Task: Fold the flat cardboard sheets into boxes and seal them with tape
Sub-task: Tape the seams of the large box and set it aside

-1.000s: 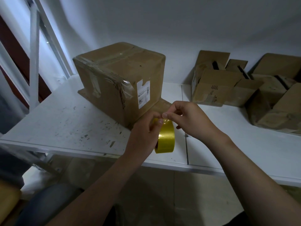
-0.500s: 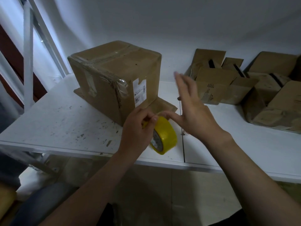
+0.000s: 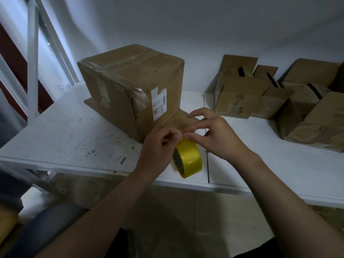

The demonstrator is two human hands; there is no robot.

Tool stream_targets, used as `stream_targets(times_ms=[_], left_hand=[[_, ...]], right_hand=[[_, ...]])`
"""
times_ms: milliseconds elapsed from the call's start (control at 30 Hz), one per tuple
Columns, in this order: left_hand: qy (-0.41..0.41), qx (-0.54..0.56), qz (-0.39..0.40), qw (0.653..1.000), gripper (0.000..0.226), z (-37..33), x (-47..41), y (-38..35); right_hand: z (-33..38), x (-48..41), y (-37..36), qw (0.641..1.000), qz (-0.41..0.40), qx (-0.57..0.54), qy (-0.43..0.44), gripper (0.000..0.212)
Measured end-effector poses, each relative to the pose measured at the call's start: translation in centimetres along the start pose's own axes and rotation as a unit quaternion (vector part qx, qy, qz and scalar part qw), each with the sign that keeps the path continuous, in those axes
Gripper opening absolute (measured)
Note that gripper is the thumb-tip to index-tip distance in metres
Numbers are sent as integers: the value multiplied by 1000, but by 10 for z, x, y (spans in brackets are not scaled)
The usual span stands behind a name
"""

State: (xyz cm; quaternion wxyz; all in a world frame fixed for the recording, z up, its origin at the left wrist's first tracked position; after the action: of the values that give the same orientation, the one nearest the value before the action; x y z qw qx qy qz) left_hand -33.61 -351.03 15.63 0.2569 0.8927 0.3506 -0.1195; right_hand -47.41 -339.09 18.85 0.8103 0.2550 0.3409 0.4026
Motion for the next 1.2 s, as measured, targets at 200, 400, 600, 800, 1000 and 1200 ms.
stream_targets(times_ms=[200,400,600,800,1000,1200], left_hand=[[-8,-11,-30,999,5,1,-1,3],[108,-9,-82,991,12,9,0,4],[309,222,34,924,25,9,-1,-8],[286,210,16,935,47,7,-3,-6],[268,165,39,948,31,4,-6,-2],[297,164,54,939,20,-3,-5,7]], right_hand=[[2,-1,-4,998,-2,-62,-26,6],[2,0,-13,997,-49,-61,-22,5],[3,0,-11,996,-65,-53,-39,8],[5,0,-8,995,-42,-64,-68,5],[8,-1,-9,991,-45,-50,-115,5],[18,-6,1,970,-69,-80,-219,31]])
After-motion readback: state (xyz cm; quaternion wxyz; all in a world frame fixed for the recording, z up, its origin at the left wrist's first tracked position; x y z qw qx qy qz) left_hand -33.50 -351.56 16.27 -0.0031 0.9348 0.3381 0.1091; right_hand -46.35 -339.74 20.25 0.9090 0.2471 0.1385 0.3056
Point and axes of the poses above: each hand's wrist, its own x-axis away from the middle knuckle, its own y-axis out of the back of the hand, z = x × y, the point moved 3 cm from there along -x, towards the middle knuckle, and after that the axes turned 2 degrees about -z, right-handed, at the moved point
